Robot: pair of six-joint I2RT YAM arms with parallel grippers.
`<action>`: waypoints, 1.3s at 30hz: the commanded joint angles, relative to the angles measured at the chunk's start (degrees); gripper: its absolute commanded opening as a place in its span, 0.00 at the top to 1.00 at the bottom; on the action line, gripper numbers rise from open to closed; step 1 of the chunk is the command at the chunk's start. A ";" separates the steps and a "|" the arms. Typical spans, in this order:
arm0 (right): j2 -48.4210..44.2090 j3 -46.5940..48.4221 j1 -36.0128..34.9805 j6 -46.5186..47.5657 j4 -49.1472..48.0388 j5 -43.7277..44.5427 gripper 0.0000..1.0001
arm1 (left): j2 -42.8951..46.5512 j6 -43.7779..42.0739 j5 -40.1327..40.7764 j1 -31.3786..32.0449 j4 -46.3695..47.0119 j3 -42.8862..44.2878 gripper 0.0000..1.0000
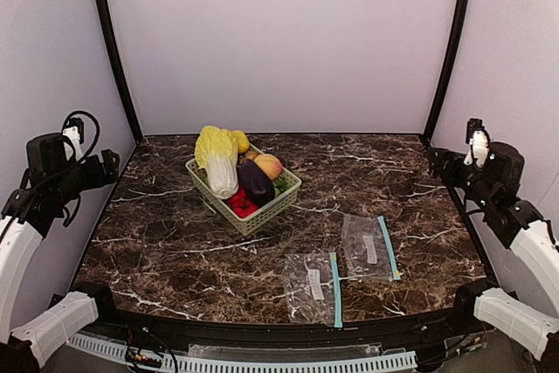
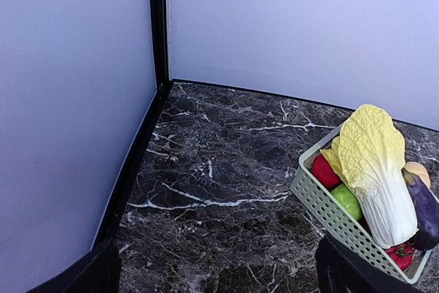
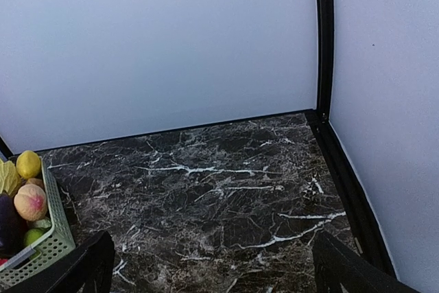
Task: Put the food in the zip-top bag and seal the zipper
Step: Pick up the zipper food storage bag from the corner of the board.
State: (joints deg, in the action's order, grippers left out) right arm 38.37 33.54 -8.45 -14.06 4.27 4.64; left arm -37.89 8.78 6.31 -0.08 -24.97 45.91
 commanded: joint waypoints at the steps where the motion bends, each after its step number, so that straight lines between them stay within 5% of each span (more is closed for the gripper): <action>1: 0.39 1.35 0.36 -1.01 3.55 -3.79 0.01 | 1.55 0.71 -0.55 0.25 0.32 -1.48 0.00; 10: 0.90 3.75 0.37 -1.44 5.18 -12.31 0.01 | 4.90 -3.16 -4.75 0.25 4.11 -3.03 0.00; 16: 7.99 6.10 -0.56 -7.01 8.81 -27.07 0.06 | -3.87 -3.38 -12.23 0.32 2.67 7.40 0.00; 20: 12.04 5.13 -6.01 -9.65 12.74 -26.03 0.09 | -10.86 -1.00 -15.19 3.93 5.28 13.46 0.00; 26: 15.44 2.80 -15.68 -15.32 16.51 -24.78 0.14 | -23.29 -3.67 -13.36 19.72 8.89 19.95 0.00; 31: 15.35 -2.45 -23.81 -21.79 17.72 -31.62 0.29 | -31.07 -1.00 -28.50 20.72 15.76 19.83 0.00; 39: 14.08 -8.80 -39.36 -35.40 14.33 -31.72 0.41 | -28.40 -3.93 -26.87 20.72 19.87 12.10 0.00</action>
State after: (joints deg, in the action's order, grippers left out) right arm 53.30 27.09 -42.98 -40.60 21.45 -25.76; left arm -69.69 6.52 -19.94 20.64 -8.54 59.75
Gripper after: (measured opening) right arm 0.604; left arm 0.996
